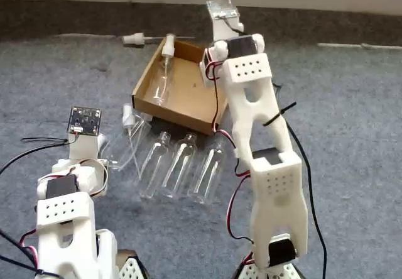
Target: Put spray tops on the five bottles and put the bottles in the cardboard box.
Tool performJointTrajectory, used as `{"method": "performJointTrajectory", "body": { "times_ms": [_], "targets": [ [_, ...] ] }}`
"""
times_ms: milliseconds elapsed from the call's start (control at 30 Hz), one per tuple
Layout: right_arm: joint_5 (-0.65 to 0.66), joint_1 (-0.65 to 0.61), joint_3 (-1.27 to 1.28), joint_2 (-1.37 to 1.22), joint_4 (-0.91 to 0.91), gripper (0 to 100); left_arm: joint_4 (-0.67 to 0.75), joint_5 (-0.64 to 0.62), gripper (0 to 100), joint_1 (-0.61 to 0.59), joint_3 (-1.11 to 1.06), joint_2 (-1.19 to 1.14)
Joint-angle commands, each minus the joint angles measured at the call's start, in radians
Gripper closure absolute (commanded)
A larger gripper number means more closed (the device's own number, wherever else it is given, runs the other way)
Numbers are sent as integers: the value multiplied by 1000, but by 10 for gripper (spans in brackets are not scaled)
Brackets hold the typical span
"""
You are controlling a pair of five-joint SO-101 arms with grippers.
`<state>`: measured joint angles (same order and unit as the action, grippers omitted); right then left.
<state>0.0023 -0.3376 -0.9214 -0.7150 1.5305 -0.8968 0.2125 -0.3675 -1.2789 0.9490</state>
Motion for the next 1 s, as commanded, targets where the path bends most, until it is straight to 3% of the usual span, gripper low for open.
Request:
{"method": "performJointTrajectory", "body": {
  "times_ms": [0,233,533,767,967],
  "targets": [
    [-9,39,-8,-30,-18,594,14,8,849,15,2,5],
    [-5,104,-1,-125,-16,620,18,5,849,15,-10,7],
    [8,234,-2,-199,-16,925,126,2,851,15,-67,12],
    [322,259,1,-205,54,985,140,0,852,15,-79,12],
    [486,308,1,-205,96,987,169,0,853,15,-91,12]
  ]
}}
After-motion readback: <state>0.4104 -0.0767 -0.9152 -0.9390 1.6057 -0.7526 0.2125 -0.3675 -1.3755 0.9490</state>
